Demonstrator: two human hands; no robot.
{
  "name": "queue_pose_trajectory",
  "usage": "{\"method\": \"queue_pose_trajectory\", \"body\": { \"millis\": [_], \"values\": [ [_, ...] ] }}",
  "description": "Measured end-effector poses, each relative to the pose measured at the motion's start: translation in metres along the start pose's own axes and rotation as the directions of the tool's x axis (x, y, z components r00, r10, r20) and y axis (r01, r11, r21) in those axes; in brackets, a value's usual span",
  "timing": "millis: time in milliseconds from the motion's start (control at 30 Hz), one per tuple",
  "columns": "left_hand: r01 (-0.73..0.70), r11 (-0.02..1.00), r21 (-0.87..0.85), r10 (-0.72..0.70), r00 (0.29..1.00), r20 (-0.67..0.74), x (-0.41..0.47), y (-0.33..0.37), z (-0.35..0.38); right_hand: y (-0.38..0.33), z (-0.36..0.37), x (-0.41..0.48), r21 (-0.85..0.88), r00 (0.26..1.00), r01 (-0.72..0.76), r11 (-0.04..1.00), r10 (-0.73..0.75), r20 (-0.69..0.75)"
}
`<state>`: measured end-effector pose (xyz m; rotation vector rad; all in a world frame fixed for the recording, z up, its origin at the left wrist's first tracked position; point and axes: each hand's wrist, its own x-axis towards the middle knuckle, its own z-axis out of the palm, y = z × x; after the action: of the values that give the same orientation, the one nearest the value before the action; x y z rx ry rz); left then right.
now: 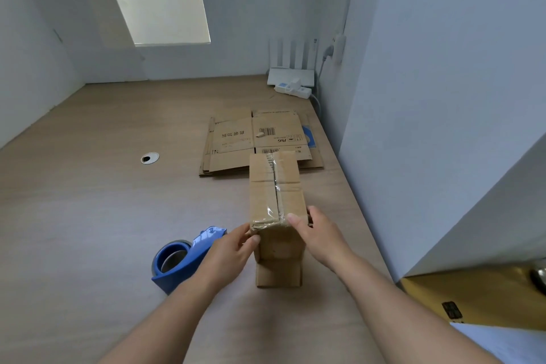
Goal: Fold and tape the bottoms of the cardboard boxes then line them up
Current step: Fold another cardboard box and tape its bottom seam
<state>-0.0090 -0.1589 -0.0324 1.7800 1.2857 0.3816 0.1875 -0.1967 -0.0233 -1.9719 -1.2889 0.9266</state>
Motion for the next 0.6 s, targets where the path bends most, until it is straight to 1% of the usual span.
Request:
{"method": "queue_pose_trajectory", "body": {
  "millis": [67,133,200,300,400,467,533,600],
  "values": [
    [0.019,0.999,-0.042,-0.02,1.0,-0.023,0.004,0.0,-0.002,0.002,-0.004,0.0,-0.06,0.999,0.015,0.998,-0.013,0.034],
    [0.061,0.993,-0.101,-0.066,0.997,-0.044,0.007,-0.002,0.001,0.003,-0.006,0.001,-0.119,0.999,-0.003,0.993,0.008,0.044],
    [0.091,0.985,-0.144,-0.099,0.994,-0.05,0.009,-0.002,0.004,-0.001,-0.005,0.003,-0.174,0.998,-0.053,0.983,0.058,0.02],
    [0.111,0.979,-0.169,-0.119,0.992,-0.037,0.011,0.0,0.009,-0.009,-0.001,0.009,-0.254,0.987,-0.156,0.955,0.143,-0.068],
    [0.125,0.973,-0.195,-0.135,0.99,-0.038,0.012,0.0,0.011,-0.011,0.005,0.013,-0.273,0.983,-0.174,0.946,0.151,-0.102],
    [0.111,0.978,-0.175,-0.118,0.992,-0.032,0.008,0.001,0.013,-0.011,0.006,0.012,-0.267,0.985,-0.162,0.95,0.141,-0.098],
    [0.091,0.985,-0.146,-0.088,0.996,0.023,0.003,0.0,0.013,-0.011,0.001,0.011,-0.26,0.991,-0.121,0.958,0.103,-0.084],
    [0.079,0.994,-0.069,-0.071,0.991,0.116,-0.001,-0.003,0.011,-0.006,-0.012,0.012,-0.271,0.995,-0.072,0.96,0.052,-0.081]
  ]
}}
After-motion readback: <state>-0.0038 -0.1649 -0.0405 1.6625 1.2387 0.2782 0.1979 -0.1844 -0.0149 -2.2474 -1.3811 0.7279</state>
